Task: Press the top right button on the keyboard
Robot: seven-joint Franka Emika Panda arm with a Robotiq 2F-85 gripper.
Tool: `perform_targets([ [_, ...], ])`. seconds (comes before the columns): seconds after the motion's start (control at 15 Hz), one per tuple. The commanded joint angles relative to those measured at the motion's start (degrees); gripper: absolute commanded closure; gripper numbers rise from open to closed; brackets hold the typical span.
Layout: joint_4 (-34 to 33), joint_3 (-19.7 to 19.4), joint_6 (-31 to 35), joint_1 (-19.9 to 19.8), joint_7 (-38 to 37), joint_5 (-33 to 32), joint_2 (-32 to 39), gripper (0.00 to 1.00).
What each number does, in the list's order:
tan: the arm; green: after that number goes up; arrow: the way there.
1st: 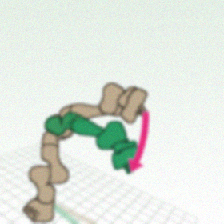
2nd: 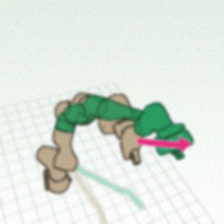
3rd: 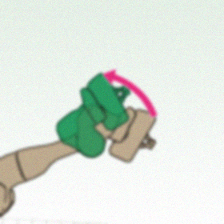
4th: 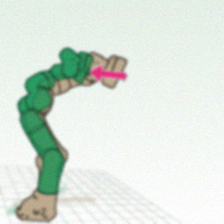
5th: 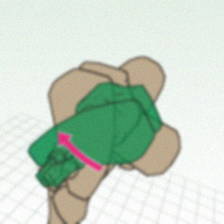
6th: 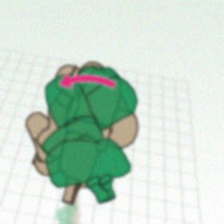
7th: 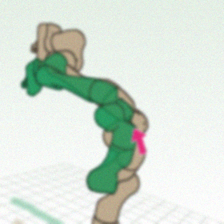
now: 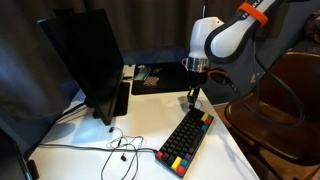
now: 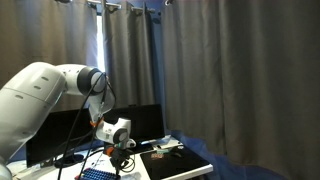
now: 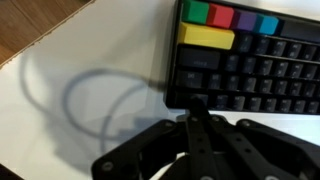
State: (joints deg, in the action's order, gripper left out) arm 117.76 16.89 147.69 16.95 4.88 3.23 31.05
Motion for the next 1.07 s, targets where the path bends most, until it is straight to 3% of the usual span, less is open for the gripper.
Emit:
perform_targets([
  [0.0, -1.39, -0.35, 0.35, 0.20, -0.61, -0.37, 0.93, 1.00],
  [0.33, -0.54, 0.06, -0.38, 0.00, -0.95, 0.01, -2.87, 1.00],
  [0.4, -0.21, 0.24, -0.80, -0.15, -0.99, 0.25, -4.04, 0.92],
  [0.47, -0.04, 0.38, -1.05, -0.29, -1.21, 0.61, -4.90, 0.72],
  [0.73, 1.08, 0.40, -4.25, -0.14, -1.62, 0.27, -9.60, 0.46],
  [1.0, 2.95, 1.37, -12.34, -0.38, -0.15, 0.90, -16.05, 0.18],
])
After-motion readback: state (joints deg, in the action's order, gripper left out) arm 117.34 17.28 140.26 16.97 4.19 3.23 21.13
